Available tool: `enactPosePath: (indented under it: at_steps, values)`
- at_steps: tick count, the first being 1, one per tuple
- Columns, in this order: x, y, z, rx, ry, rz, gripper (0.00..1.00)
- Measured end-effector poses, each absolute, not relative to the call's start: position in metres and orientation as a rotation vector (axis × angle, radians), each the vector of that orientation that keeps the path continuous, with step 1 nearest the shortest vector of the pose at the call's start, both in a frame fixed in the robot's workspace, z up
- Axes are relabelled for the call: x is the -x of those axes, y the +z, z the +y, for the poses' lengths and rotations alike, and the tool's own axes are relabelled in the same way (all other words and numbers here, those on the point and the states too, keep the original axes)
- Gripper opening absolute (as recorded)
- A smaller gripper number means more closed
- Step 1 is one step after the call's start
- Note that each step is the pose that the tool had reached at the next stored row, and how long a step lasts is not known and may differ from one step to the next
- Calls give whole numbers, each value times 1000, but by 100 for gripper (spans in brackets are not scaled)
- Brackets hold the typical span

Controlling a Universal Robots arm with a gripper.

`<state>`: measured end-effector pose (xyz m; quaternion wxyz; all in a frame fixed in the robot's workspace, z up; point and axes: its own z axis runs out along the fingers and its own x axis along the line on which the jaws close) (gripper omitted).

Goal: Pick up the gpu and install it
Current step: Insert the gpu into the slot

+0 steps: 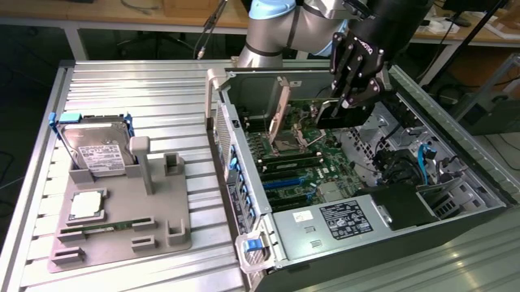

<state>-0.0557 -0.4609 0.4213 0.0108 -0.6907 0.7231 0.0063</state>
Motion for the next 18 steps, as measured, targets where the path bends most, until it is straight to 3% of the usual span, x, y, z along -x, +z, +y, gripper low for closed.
enactPosePath:
  at_steps: [18]
  values:
    - [56, 417, -461, 2163, 20, 2248, 27]
